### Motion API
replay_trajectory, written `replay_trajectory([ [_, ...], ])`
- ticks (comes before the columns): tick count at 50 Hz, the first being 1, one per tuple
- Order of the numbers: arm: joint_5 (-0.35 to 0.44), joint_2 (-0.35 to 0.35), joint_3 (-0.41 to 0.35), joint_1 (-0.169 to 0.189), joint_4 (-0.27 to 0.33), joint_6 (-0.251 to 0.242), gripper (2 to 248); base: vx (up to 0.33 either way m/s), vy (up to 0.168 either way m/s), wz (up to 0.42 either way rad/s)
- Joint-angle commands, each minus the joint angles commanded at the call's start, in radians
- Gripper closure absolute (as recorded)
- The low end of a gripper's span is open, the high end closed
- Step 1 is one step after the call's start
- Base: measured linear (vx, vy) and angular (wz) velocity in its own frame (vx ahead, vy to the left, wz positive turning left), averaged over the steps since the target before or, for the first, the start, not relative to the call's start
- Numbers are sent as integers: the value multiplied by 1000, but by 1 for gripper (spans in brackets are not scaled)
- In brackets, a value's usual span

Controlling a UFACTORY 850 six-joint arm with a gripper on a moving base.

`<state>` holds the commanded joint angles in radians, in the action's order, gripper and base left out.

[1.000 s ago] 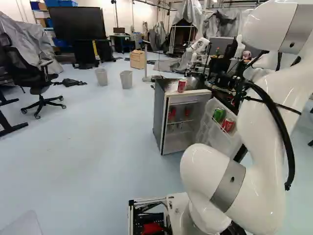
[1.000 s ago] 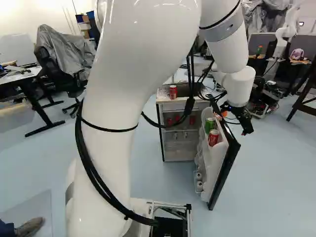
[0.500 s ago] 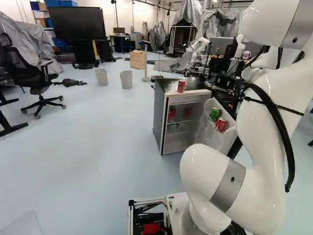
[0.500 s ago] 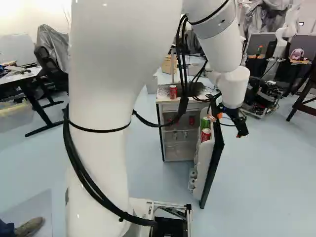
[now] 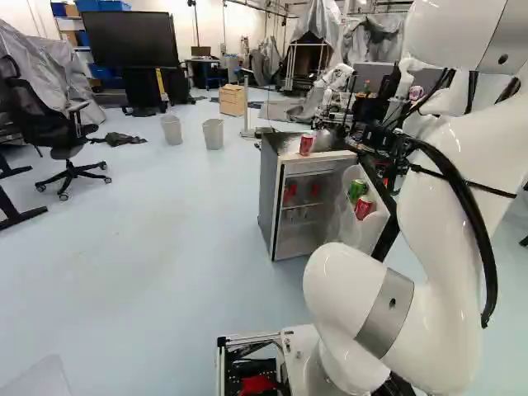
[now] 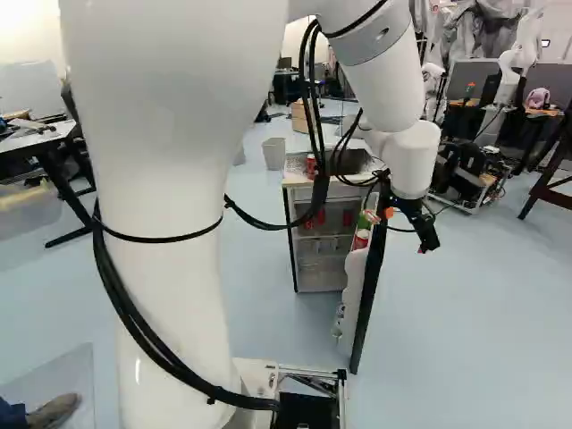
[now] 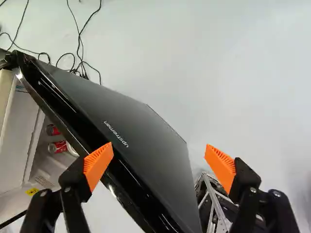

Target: Grab a drink from the fridge

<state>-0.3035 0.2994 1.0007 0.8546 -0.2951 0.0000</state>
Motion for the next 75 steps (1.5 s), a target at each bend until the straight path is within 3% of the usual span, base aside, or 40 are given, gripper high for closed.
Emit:
replay_trajectory([
  [34, 0, -96, -117, -45, 0, 0, 3, 0, 0, 0],
  [75, 44, -196, -232, -138, 19, 0, 3, 0, 0, 0],
])
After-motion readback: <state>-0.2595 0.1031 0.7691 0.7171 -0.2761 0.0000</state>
